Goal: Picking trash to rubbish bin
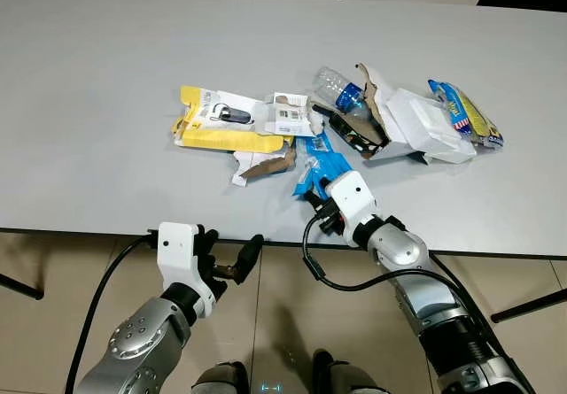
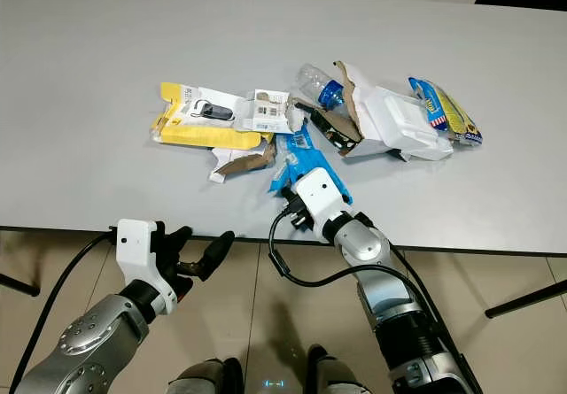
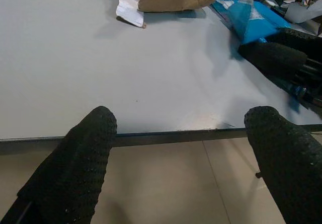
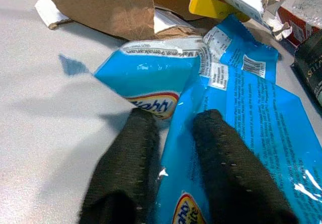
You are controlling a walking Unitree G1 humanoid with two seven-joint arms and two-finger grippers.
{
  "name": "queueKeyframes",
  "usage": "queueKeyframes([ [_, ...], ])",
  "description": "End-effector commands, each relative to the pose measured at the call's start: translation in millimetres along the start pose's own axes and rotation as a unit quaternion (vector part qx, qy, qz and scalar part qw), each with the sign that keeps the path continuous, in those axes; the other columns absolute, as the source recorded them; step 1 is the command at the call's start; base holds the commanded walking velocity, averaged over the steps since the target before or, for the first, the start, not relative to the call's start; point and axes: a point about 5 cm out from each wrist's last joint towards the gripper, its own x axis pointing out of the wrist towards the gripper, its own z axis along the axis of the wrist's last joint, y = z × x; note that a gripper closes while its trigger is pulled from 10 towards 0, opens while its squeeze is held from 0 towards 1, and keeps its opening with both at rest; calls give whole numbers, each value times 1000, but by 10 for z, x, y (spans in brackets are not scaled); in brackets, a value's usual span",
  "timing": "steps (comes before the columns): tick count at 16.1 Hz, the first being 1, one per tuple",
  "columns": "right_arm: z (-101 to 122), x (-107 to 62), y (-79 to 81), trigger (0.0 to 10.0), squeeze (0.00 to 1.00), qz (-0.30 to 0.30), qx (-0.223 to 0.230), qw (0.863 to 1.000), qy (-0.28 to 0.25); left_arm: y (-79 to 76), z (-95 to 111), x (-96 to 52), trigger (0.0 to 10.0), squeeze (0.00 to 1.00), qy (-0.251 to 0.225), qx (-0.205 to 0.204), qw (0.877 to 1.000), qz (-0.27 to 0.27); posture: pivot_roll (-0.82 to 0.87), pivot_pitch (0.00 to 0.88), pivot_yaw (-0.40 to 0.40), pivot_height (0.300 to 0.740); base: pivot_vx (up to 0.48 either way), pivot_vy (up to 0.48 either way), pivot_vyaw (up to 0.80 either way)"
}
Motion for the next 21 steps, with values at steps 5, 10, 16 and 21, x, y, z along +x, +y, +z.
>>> queueKeyframes([
  [5,-174,-60,-40,0,0,-30,31,998,34,-13,-15,-21,10000,0,7,0,1000,-6,25,206,8,740,0,0,0],
  [10,-36,-54,-165,0,0,-83,35,996,1,6,3,-15,10000,0,2,6,1000,0,25,206,8,740,0,0,0],
  [16,393,-50,-286,0,0,-131,58,985,-101,36,186,29,10000,0,-57,34,997,33,24,199,7,740,0,0,0],
  [21,559,-58,-312,0,0,-144,75,977,-142,91,340,65,10000,0,-105,54,990,76,20,199,3,740,0,0,0],
])
